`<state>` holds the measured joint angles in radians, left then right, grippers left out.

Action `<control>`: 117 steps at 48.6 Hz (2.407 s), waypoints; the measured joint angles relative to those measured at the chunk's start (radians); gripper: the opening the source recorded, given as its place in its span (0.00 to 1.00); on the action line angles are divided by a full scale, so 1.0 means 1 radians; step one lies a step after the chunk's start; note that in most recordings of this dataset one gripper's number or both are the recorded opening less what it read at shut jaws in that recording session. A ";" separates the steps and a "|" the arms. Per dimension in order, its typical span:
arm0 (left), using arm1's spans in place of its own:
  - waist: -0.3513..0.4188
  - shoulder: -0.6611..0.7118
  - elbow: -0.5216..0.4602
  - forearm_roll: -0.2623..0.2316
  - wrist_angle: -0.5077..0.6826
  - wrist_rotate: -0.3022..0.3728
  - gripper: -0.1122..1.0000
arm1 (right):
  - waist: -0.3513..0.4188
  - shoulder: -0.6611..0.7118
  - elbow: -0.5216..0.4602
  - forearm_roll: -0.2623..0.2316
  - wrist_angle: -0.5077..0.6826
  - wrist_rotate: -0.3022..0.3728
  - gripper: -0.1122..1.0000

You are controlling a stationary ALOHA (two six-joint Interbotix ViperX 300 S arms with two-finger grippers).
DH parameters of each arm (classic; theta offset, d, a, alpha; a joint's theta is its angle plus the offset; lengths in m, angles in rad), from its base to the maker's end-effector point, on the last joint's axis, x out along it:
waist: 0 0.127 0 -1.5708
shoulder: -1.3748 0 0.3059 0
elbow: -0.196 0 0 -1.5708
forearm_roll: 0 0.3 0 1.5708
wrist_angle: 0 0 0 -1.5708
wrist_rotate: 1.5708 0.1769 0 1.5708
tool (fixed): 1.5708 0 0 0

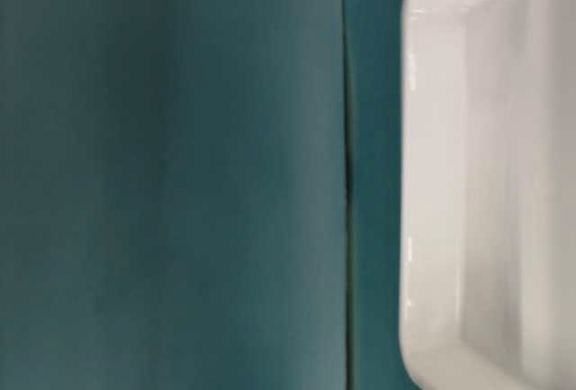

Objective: Lift the white case with both hands.

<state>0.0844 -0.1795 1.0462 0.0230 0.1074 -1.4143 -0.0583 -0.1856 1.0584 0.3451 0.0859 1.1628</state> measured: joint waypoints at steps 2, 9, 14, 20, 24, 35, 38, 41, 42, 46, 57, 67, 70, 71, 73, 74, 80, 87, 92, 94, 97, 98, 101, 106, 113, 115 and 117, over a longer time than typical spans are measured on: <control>0.002 0.000 0.000 0.000 0.000 0.002 0.97 | 0.000 0.000 0.002 0.000 0.000 0.000 0.79; 0.002 -0.011 0.003 0.000 -0.005 0.006 0.92 | -0.008 -0.017 0.005 0.000 0.000 0.000 0.86; 0.002 -0.035 0.011 0.000 -0.006 0.012 0.93 | -0.018 -0.041 0.009 0.000 0.002 0.000 0.89; 0.002 -0.087 0.021 0.000 -0.006 0.018 0.93 | -0.026 -0.094 0.012 0.000 0.032 -0.005 0.90; 0.000 -0.149 0.029 0.000 -0.003 0.037 0.93 | -0.026 -0.140 0.012 -0.005 0.066 -0.012 0.90; 0.000 -0.370 0.032 0.000 0.063 0.135 0.93 | -0.058 -0.321 -0.002 -0.035 0.153 -0.075 0.90; 0.002 -0.423 0.032 0.000 0.075 0.156 0.93 | -0.074 -0.368 -0.017 -0.040 0.170 -0.106 0.90; 0.002 -0.469 0.031 0.003 0.083 0.175 0.93 | -0.084 -0.407 -0.035 -0.055 0.179 -0.152 0.90; 0.000 -0.483 0.032 0.000 0.083 0.184 0.93 | -0.084 -0.416 -0.041 -0.061 0.181 -0.169 0.90; -0.002 -0.537 0.029 0.003 0.089 0.233 0.93 | -0.084 -0.453 -0.072 -0.075 0.190 -0.238 0.90; -0.008 -0.634 -0.015 0.003 0.101 0.396 0.93 | -0.084 -0.526 -0.140 -0.087 0.221 -0.443 0.90; -0.017 -0.666 -0.077 0.003 0.169 0.606 0.93 | -0.083 -0.575 -0.152 -0.091 0.224 -0.630 0.90; -0.018 -0.676 -0.087 0.003 0.179 0.663 0.93 | -0.081 -0.589 -0.152 -0.092 0.224 -0.680 0.90; -0.018 -0.681 -0.091 0.003 0.179 0.681 0.93 | -0.080 -0.595 -0.150 -0.092 0.224 -0.698 0.90; -0.018 -0.693 -0.097 0.000 0.183 0.718 0.93 | -0.078 -0.607 -0.152 -0.092 0.222 -0.736 0.90; -0.017 -0.701 -0.101 0.003 0.181 0.736 0.93 | -0.077 -0.614 -0.150 -0.094 0.219 -0.756 0.90; -0.018 -0.739 -0.109 0.003 0.183 0.818 0.93 | -0.067 -0.666 -0.150 -0.097 0.201 -0.874 0.90; -0.018 -0.792 -0.112 0.000 0.184 0.914 0.93 | -0.064 -0.726 -0.152 -0.098 0.179 -1.009 0.90; -0.018 -0.830 -0.115 0.003 0.184 0.996 0.93 | -0.064 -0.761 -0.150 -0.097 0.178 -1.095 0.90; -0.018 -0.839 -0.115 0.003 0.184 1.025 0.93 | -0.063 -0.770 -0.152 -0.098 0.179 -1.126 0.90; -0.018 -0.851 -0.118 0.003 0.184 1.069 0.93 | -0.064 -0.784 -0.150 -0.098 0.179 -1.169 0.90; -0.018 -0.854 -0.118 0.003 0.184 1.081 0.93 | -0.064 -0.787 -0.150 -0.097 0.179 -1.178 0.90; -0.018 -0.864 -0.121 0.003 0.184 1.109 0.93 | -0.064 -0.792 -0.150 -0.098 0.179 -1.197 0.90; -0.018 -0.870 -0.123 0.003 0.186 1.131 0.93 | -0.063 -0.795 -0.143 -0.098 0.183 -1.201 0.90; -0.018 -0.871 -0.123 0.003 0.187 1.135 0.93 | -0.064 -0.796 -0.129 -0.098 0.187 -1.200 0.90; -0.018 -0.871 -0.123 0.003 0.187 1.135 0.93 | -0.063 -0.798 -0.127 -0.098 0.187 -1.200 0.90; -0.018 -0.871 -0.123 0.003 0.187 1.135 0.93 | -0.063 -0.799 -0.126 -0.098 0.187 -1.201 0.90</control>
<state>0.0660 -1.0508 0.9235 0.0261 0.2945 -0.2792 -0.1212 -0.9848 0.9327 0.2470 0.2730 -0.0383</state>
